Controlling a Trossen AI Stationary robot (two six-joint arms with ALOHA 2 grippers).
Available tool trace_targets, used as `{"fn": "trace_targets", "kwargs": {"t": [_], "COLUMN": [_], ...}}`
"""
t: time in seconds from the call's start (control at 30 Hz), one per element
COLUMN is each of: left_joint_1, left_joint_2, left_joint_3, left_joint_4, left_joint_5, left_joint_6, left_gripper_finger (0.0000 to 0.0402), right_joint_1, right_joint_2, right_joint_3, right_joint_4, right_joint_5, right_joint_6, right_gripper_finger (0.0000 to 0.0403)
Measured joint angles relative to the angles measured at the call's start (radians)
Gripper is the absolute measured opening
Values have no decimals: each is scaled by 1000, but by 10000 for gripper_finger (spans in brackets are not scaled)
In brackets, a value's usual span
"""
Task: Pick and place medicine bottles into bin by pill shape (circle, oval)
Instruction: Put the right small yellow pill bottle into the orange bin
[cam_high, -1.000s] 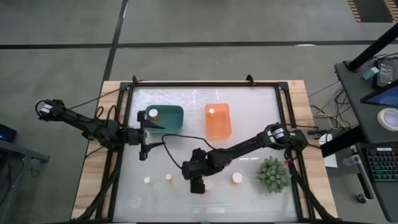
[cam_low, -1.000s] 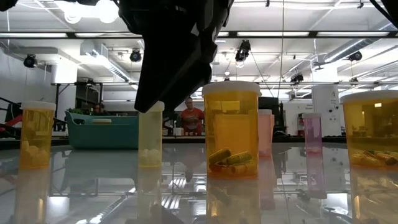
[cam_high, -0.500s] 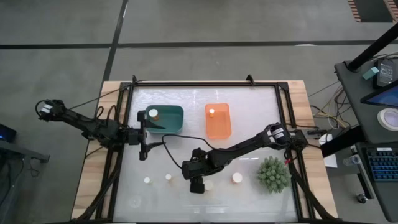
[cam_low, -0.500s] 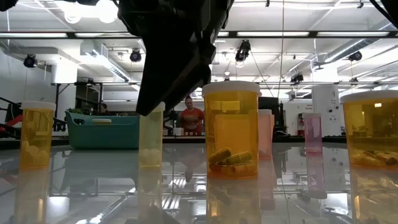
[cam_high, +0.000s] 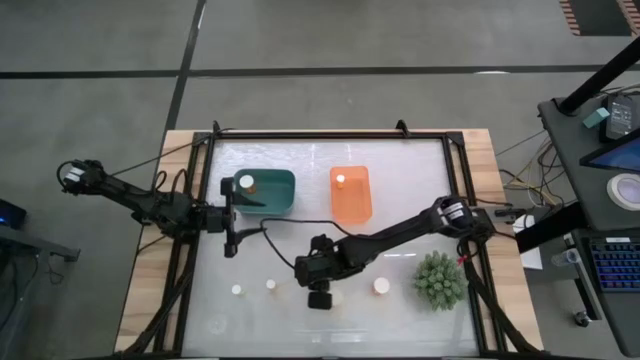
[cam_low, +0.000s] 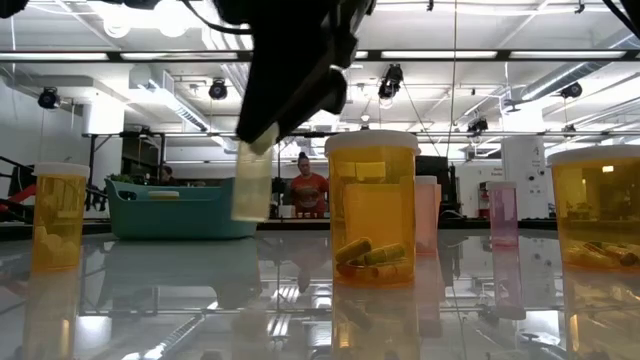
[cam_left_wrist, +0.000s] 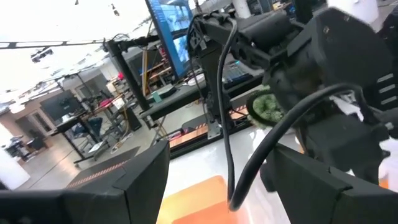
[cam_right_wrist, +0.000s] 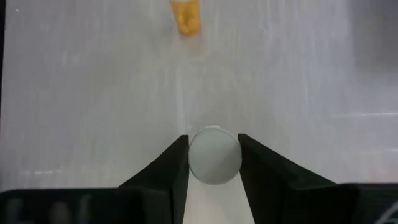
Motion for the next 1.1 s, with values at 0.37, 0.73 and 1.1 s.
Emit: {"fn": "trace_targets", "kwargs": {"t": [0.37, 0.73, 1.1], "left_joint_1": [0, 1, 1], "left_joint_2": [2, 7, 7], "left_joint_3": [0, 0, 0], "left_joint_4": [7, 11, 9], "left_joint_5": [-124, -124, -123], "left_joint_6": [0, -1, -8], "left_gripper_finger": [251, 251, 251], "right_joint_1": [-20, -167, -364], "right_joint_2": [-153, -271, -384], "right_joint_3": [0, -11, -214], "right_joint_4": [-217, -289, -251], "right_joint_5": [166, 210, 149], "right_joint_6": [-7, -131, -232], "right_gripper_finger": [116, 114, 114]}}
